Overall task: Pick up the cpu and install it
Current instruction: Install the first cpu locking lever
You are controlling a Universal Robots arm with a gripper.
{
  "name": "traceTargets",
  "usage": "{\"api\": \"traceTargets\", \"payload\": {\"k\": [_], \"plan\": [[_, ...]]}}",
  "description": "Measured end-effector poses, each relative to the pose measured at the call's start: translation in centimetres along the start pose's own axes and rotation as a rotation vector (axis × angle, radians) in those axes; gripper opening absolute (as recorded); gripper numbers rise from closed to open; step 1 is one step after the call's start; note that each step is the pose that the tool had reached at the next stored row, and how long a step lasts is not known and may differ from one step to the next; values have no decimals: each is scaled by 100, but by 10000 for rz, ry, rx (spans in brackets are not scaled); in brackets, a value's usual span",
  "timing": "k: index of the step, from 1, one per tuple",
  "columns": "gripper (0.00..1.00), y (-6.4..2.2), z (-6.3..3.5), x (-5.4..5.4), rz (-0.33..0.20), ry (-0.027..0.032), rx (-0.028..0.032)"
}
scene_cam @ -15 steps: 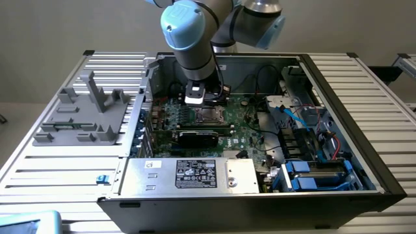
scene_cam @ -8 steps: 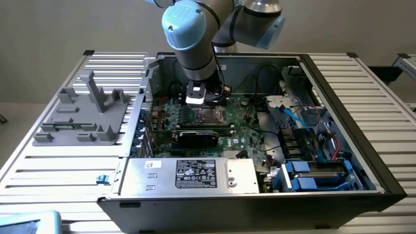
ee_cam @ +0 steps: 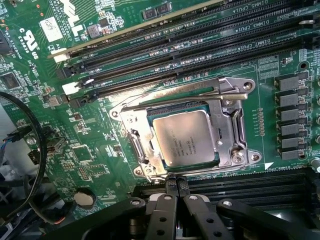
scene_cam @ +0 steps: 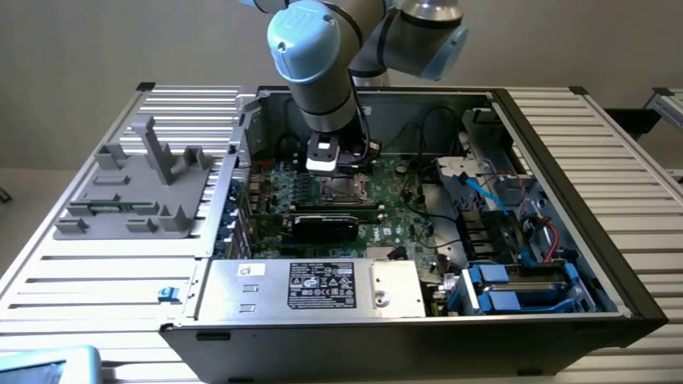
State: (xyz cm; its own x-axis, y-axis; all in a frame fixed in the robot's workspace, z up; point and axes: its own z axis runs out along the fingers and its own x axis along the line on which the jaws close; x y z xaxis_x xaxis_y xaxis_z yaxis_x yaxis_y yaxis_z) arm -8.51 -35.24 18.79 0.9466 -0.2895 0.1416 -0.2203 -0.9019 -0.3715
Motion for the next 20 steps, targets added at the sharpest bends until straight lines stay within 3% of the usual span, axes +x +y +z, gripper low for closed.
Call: {"api": "traceTargets", "payload": {"k": [20], "plan": [[11, 7, 5, 1, -4, 22, 6]]}}
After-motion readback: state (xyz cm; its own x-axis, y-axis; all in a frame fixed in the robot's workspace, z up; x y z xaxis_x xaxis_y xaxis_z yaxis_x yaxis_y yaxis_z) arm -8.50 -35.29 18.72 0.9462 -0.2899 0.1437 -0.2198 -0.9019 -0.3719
